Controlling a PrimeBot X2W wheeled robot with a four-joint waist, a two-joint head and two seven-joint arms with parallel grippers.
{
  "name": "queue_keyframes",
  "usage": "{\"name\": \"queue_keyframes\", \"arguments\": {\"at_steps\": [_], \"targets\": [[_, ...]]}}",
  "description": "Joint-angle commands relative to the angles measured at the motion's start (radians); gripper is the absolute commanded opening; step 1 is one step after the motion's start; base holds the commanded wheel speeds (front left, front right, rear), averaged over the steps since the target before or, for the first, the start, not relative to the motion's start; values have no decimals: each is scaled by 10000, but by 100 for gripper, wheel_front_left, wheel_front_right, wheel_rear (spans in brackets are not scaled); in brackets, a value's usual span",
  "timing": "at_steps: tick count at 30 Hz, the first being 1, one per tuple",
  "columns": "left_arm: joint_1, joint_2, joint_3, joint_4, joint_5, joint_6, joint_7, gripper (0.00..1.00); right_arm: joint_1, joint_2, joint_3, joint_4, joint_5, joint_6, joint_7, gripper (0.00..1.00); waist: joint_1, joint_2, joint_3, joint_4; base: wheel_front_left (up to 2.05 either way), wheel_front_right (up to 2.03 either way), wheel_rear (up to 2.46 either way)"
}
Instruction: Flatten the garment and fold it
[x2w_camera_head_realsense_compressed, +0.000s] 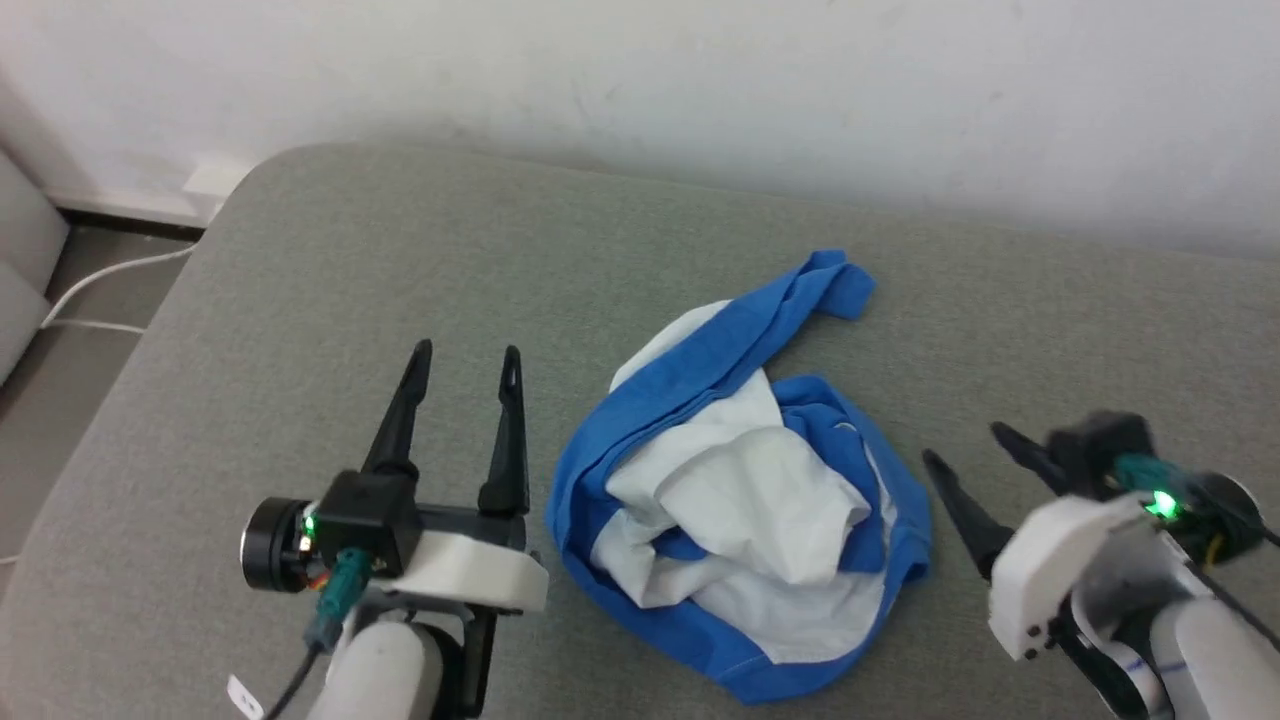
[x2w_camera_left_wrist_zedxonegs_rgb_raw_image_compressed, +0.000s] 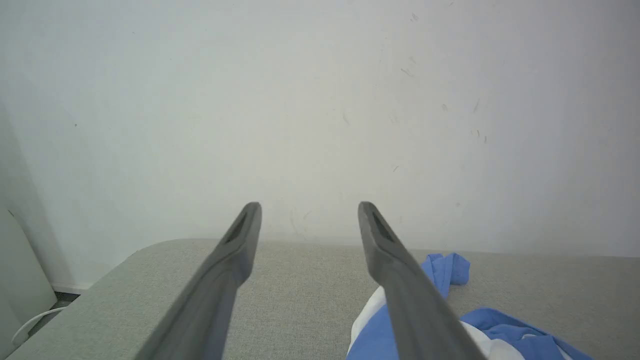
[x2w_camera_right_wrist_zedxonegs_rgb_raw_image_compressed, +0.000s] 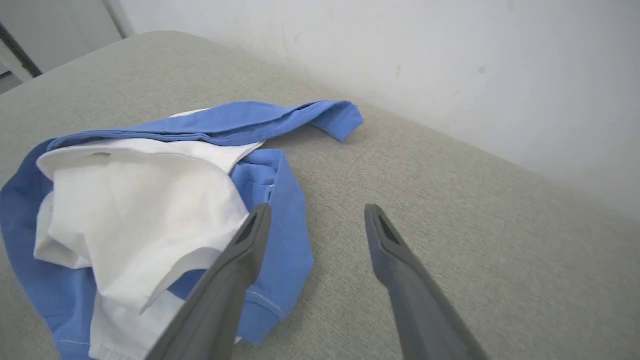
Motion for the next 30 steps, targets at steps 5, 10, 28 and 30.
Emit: {"name": "queue_keyframes", "arguments": {"at_steps": [5,10,28,30], "targets": [[762,-482,275,-359,664,-322,-47,100,-1624,-821,1451,938,885,-21,1982,100,0,0,380,888,0,0,0],[936,-863,410,-269,831,-669,-48,100,-2795,-1250,2077,2249,1175,-21,3160,100,0,0,656,1482,0,0,0],[914,-1164,765,256,908,-1154,-49,100,-3609,-1775,3161,4104,2226,-21,2047,0,0,0,516,1315,0,0,0],[961,-1166,819,253,897,-1155,-49,100,-3556,-1866,2910,3883,2266,-21,1583,0,0,0,404,1097,0,0,0]]}}
